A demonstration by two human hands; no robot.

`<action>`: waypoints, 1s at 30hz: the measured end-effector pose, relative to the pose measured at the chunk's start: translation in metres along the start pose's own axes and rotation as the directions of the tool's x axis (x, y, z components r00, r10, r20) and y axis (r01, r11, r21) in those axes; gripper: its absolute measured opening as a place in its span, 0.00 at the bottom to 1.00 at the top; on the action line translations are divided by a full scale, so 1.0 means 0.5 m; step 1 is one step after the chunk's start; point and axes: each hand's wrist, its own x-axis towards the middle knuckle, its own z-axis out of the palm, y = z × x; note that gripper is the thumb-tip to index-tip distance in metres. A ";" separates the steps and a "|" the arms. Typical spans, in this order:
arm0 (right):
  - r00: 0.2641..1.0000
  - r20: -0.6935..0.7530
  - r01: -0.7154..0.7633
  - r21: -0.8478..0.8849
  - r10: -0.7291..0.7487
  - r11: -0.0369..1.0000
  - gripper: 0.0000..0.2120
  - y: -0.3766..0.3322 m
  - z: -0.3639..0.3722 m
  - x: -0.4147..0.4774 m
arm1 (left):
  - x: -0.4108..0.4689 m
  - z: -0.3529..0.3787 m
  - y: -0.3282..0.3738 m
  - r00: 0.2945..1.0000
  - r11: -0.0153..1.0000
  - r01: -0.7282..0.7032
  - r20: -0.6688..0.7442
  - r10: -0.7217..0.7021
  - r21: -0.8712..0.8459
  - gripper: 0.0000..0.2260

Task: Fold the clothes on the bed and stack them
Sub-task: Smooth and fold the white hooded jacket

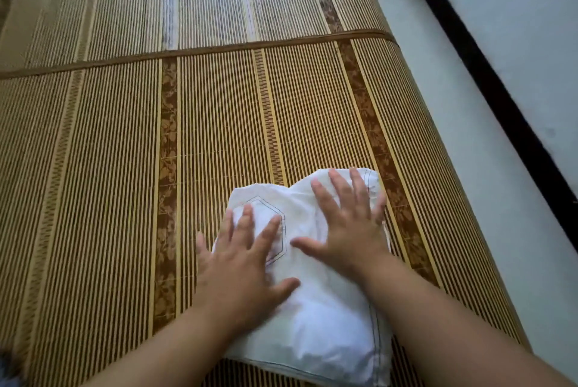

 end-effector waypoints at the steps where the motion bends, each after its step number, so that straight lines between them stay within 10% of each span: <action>1: 0.999 0.040 0.018 0.023 -0.019 1.000 0.46 0.008 -0.013 0.026 | -0.030 -0.001 -0.003 0.997 0.997 0.071 -0.005 -0.071 -0.015 0.43; 4: 0.944 0.320 -0.083 0.006 0.077 0.997 0.47 0.044 -0.044 0.074 | -0.115 0.006 0.003 0.881 0.858 0.471 0.169 -0.443 -0.205 0.50; 7: 0.926 0.341 -0.139 -0.092 0.162 0.986 0.40 0.060 -0.060 0.052 | -0.132 -0.001 0.010 0.615 0.398 0.763 0.382 -0.690 -0.510 0.58; 12: 0.780 0.468 -0.394 -0.151 0.416 0.907 0.32 0.074 -0.080 -0.034 | -0.048 -0.016 -0.066 0.791 0.513 0.563 0.243 -0.562 -0.648 0.48; 15: 0.688 0.594 -0.577 0.098 0.418 0.811 0.26 0.071 -0.082 -0.079 | 0.010 -0.038 -0.104 0.851 0.519 0.430 0.138 -0.507 -0.739 0.46; 20: 0.738 0.549 -0.674 0.598 0.392 0.434 0.15 -0.013 -0.042 -0.113 | -0.012 -0.027 -0.099 0.846 0.384 0.396 0.168 -0.507 -0.834 0.36; 26: 0.780 0.556 -0.626 0.683 0.288 0.376 0.10 -0.059 -0.045 -0.093 | -0.126 -0.013 -0.113 0.839 0.220 0.437 0.308 -0.448 -0.872 0.31; 30: 0.859 0.454 -0.511 0.739 0.235 0.440 0.09 -0.068 -0.114 0.000 | -0.053 -0.085 -0.152 0.890 0.320 0.352 0.208 -0.406 -0.880 0.37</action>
